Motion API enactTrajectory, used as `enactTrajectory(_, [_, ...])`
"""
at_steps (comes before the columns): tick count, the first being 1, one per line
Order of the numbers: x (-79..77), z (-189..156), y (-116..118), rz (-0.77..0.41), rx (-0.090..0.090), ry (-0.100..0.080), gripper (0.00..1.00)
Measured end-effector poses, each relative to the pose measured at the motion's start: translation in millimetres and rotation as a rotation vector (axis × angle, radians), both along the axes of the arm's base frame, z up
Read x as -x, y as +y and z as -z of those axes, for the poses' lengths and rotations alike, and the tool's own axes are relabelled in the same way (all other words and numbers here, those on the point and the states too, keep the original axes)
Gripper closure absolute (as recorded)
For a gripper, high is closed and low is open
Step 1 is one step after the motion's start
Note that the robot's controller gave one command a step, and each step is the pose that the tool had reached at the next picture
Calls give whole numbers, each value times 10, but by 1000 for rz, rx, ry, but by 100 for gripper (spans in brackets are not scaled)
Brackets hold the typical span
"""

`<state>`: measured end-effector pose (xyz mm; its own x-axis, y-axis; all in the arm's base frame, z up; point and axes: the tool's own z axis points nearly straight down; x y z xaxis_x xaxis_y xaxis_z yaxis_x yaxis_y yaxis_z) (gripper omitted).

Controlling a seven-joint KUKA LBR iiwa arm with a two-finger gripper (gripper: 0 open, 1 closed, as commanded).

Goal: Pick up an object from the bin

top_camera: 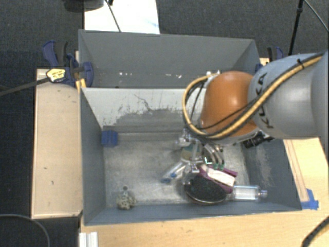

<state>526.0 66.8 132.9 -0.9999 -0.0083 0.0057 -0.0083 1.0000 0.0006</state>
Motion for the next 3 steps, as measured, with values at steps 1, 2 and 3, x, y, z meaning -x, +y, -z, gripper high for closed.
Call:
enactTrajectory(1, [-76,622,-199,-25,-3,-17,0])
enactTrajectory(2, [-95,582,-191,-25,-2,-23,100])
enactTrajectory(3, [-181,-850,-232,-6,-1,-17,100])
